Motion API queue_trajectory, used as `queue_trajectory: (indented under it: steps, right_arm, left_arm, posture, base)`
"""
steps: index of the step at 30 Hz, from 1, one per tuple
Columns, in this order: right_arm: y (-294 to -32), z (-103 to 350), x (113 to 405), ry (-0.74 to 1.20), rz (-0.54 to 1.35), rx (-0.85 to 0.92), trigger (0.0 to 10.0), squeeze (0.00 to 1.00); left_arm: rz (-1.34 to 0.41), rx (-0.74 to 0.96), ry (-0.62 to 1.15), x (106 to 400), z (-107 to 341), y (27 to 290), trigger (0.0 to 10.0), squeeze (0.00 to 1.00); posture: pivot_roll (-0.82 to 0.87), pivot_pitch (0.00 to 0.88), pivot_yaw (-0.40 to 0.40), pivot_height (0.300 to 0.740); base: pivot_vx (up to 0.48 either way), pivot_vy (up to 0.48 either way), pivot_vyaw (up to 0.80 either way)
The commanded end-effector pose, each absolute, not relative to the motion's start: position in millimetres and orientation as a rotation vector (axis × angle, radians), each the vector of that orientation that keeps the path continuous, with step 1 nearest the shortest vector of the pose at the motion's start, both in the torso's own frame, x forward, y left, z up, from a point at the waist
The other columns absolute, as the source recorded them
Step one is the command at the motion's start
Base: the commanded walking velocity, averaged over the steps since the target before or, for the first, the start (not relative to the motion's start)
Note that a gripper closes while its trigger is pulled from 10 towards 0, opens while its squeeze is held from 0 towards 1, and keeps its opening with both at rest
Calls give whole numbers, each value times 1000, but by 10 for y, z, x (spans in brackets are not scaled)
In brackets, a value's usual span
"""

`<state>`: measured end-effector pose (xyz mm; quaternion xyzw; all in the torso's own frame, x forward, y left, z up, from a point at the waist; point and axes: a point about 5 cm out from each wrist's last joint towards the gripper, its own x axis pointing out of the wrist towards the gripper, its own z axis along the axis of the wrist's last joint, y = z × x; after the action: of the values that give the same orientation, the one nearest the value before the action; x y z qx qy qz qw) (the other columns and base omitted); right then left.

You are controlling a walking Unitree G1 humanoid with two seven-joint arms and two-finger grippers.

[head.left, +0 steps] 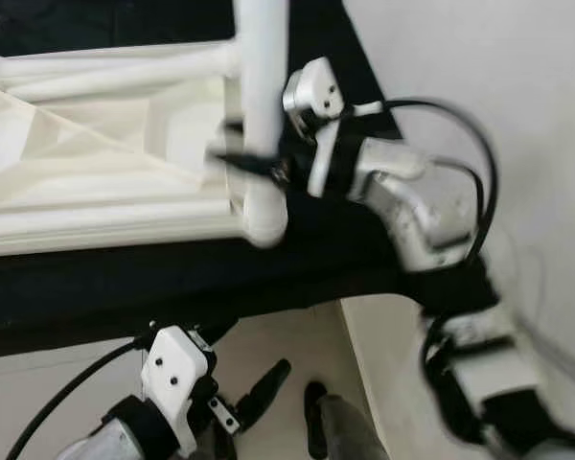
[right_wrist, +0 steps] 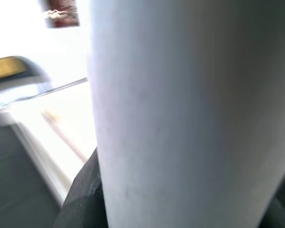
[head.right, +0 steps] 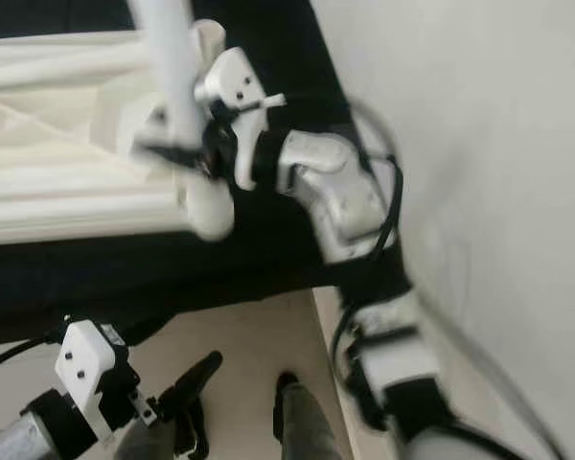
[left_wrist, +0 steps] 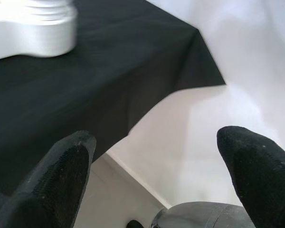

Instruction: Building children table

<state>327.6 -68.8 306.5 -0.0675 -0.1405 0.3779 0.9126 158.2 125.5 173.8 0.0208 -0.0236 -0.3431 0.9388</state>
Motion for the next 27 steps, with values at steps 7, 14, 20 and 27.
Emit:
queue_trajectory:
  steps: [7,14,20,27]
  right_arm:
    - [-790,2543,3088,-77,498,-75,10000,0]
    - [-750,2576,3041,-93,427,-100,10000,0]
    - [-760,2541,2977,-106,426,-157,10000,0]
    - [-681,2403,2833,-134,480,-173,10000,0]
  left_arm:
    - [-701,51,-22,1642,1644,1282,10000,0]
    - [-687,58,-36,1711,1630,1281,10000,0]
    - [-653,66,-46,1773,1630,1303,10000,0]
    - [-420,62,-103,2077,1771,1619,10000,0]
  posture:
    - [-57,366,-9,740]
    - [-59,344,-22,740]
    - [-54,326,-27,740]
    - [-41,301,-17,740]
  base:
    - [0,0,0]
    - [0,0,0]
    - [0,0,0]
    - [0,0,0]
